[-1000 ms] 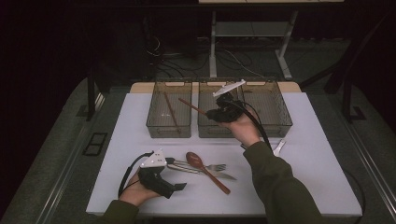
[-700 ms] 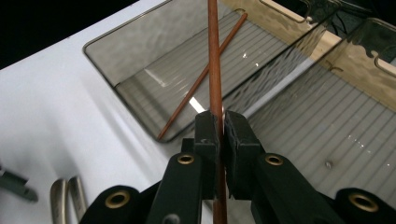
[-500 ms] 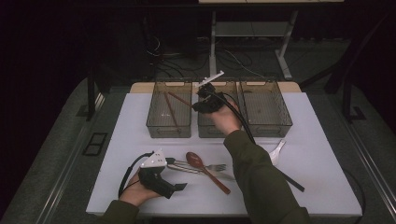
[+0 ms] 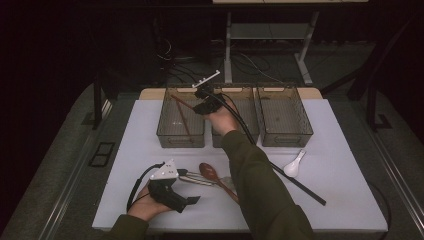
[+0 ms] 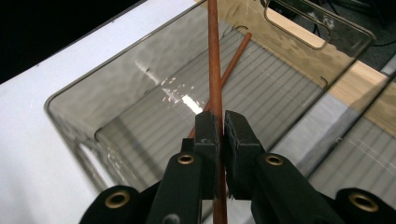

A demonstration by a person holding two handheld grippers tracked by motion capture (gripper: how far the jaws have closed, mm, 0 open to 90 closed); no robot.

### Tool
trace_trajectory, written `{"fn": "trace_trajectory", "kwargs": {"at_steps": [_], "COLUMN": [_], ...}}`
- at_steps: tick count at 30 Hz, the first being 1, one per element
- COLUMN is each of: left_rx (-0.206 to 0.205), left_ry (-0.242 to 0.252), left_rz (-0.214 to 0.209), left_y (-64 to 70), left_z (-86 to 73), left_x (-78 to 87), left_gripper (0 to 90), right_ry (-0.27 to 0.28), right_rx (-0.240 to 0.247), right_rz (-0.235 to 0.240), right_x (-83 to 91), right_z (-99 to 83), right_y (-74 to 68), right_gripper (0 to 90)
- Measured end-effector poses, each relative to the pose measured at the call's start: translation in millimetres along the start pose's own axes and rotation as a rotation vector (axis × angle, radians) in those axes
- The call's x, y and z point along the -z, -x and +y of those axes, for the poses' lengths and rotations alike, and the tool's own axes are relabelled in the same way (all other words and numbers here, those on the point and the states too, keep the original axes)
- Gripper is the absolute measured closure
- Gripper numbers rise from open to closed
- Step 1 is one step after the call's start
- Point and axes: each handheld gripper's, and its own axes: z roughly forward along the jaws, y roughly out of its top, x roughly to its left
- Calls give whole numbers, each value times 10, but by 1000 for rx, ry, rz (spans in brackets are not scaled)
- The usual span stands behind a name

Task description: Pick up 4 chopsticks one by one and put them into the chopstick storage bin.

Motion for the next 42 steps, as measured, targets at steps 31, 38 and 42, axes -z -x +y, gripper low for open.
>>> {"fn": "trace_trajectory", "kwargs": {"at_steps": [31,38,42], "left_rx": [0,6,3], "left_ry": [10,16,12], "left_rz": [-7,-8,-8], "left_y": [-20,-25,-29], "left_z": [10,8,7], "left_x": [7,4,5], "left_gripper": [0,0,0], "right_ry": [-16,1,3], "right_rx": [-2,-29,-22], "right_rz": [-46,16,57], "right_x": [-402,-324,-245], "right_z": [186,152,111], "right_y": [-101,-46,-44], "right_gripper": [703,584,513]}}
